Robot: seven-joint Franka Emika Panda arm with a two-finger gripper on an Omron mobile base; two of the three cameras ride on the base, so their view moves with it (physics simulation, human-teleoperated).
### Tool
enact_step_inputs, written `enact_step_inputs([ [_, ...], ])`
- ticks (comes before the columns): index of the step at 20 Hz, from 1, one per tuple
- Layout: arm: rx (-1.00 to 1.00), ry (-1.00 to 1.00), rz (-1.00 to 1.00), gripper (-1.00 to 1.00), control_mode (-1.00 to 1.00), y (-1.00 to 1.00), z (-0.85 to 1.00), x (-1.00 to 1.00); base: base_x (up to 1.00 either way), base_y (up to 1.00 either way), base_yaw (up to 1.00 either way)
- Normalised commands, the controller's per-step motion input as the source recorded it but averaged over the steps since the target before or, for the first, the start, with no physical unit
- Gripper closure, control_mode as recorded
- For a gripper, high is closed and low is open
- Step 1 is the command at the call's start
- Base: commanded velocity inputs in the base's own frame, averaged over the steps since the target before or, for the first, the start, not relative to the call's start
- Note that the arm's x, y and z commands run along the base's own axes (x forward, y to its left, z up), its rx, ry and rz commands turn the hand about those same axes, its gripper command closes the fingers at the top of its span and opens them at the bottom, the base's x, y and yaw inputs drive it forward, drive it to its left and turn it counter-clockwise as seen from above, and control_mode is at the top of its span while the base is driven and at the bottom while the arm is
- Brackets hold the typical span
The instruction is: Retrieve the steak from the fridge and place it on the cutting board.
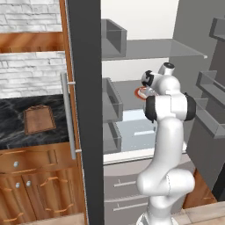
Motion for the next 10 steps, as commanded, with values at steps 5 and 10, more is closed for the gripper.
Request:
enact_step_inputs([
  [5,0.00,0.03,0.12,-1.00,-1.00,0.00,-0.03,0.10,0.00,0.00,0.00],
  [10,0.00,0.02,0.13,1.00,-1.00,0.08,-0.04,0.04,0.00,0.00,0.00],
])
